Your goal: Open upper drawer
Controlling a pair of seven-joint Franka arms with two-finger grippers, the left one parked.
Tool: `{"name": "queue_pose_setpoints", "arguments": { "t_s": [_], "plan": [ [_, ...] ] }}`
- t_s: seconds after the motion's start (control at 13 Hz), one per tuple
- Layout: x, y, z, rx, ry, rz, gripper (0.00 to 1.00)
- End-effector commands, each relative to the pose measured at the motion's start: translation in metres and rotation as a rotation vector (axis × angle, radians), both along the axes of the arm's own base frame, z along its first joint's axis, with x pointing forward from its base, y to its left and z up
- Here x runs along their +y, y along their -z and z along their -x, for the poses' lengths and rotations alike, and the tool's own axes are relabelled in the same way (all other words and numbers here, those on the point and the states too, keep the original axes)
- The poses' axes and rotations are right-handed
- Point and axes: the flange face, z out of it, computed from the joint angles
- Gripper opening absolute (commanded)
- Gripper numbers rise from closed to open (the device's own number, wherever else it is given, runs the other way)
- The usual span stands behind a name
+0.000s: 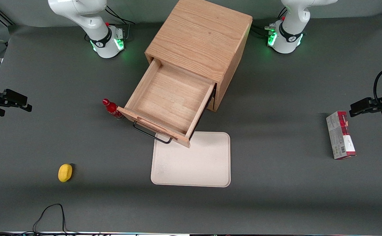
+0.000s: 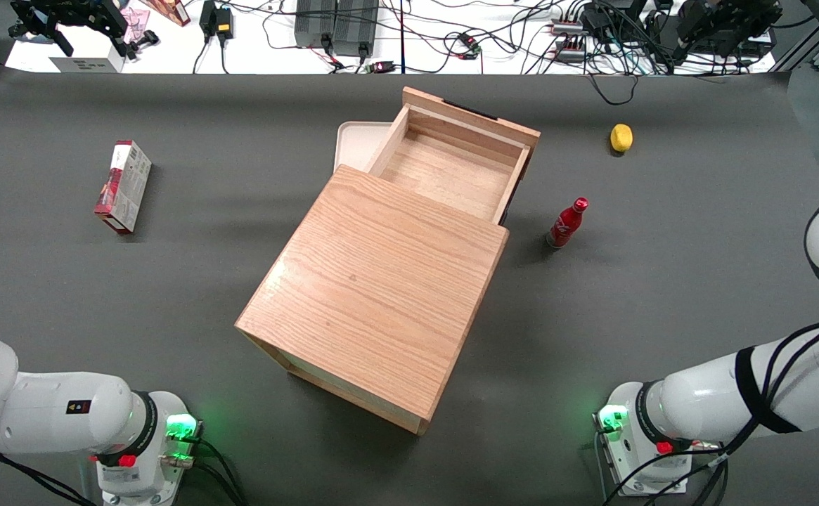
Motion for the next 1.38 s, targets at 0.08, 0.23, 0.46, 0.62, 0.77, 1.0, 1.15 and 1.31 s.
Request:
{"name": "queue_pose_setpoints", "arguments": {
  "t_s": [0.08, 0.23, 0.46, 0.62, 0.77, 1.0, 1.15, 1.31],
  "plan": [
    [0.005, 0.004, 0.01, -0.007, 0.058, 0.018, 1.0],
    [0.015, 0.004, 0.01, -0.001, 0.075, 0.041, 1.0],
    [0.015, 0.005, 0.009, 0.002, 0.075, 0.043, 1.0],
    [0.007, 0.006, 0.008, 0.004, 0.087, 0.045, 1.0],
    [0.007, 0.009, 0.006, 0.01, 0.085, 0.045, 1.0],
    [0.009, 0.01, 0.007, 0.019, 0.084, 0.048, 1.0],
    [0.009, 0.011, 0.007, 0.021, 0.085, 0.065, 1.0],
    [0.018, 0.012, 0.007, 0.024, 0.069, 0.067, 1.0]
  ]
}}
